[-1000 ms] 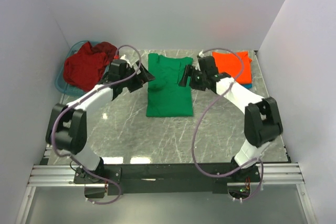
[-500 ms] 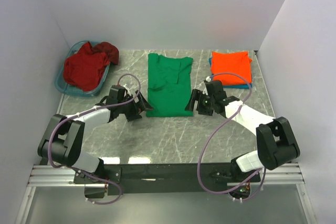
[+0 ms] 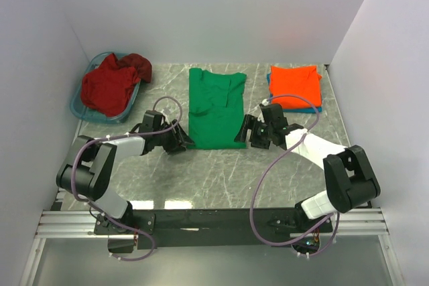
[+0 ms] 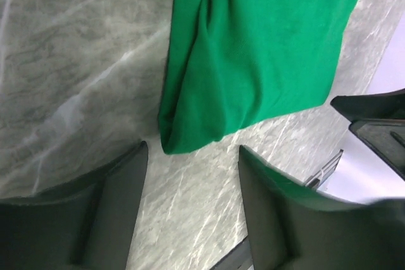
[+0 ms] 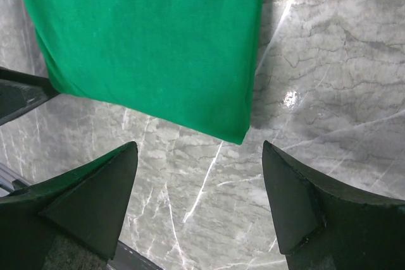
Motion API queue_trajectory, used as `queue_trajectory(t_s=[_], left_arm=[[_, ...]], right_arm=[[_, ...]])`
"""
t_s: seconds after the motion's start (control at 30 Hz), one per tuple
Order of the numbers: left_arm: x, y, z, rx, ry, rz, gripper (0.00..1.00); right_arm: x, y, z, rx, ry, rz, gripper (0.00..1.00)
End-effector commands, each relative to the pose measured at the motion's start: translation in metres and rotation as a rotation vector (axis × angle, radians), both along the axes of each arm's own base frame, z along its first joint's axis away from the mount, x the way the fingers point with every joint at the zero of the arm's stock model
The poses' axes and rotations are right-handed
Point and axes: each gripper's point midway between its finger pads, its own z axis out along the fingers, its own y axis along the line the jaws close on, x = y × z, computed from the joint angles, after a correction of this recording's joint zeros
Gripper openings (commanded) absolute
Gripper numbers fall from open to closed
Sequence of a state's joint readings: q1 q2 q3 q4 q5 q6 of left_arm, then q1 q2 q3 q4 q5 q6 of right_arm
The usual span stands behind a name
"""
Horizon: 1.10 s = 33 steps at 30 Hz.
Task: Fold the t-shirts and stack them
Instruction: Fold the tshirt
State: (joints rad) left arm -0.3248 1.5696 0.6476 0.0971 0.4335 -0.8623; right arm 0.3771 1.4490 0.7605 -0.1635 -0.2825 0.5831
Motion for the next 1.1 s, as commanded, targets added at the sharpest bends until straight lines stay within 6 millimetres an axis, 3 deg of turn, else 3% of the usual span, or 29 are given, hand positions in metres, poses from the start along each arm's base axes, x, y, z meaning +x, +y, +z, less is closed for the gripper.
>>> queue_trajectory(t_s=[0.0,0.2,0.47,0.7,0.9,1.07], left_arm=[[0.007,-0.005,-0.003,-0.011,-0.011,-0.012,0.56],[0.009,0.0,-0.009,0.022,-0.008,0.006,0.27],[0.013,-0.001,-0.012,0.027,-0.014,0.004,0.22],[0.011,-0.004,-0.017,0.01,0.006,-0.003,0.0],[0.008,-0.003,-0.018,0.013,0.01,-0.01,0.0],[0.006,-0.003,-0.019,0.014,0.011,-0.01,0.0]], right_arm=[[0.003,0.007,0.001,0.024,-0.016,0.008,0.86],[0.004,0.006,-0.005,0.015,0.003,0.002,0.85],[0.005,0.009,-0.009,0.02,0.02,0.009,0.84],[0.006,0.008,-0.017,0.009,0.048,-0.005,0.82],[0.009,0.009,-0.026,-0.002,0.072,-0.013,0.68],[0.014,0.006,-0.031,-0.029,0.078,-0.027,0.44]])
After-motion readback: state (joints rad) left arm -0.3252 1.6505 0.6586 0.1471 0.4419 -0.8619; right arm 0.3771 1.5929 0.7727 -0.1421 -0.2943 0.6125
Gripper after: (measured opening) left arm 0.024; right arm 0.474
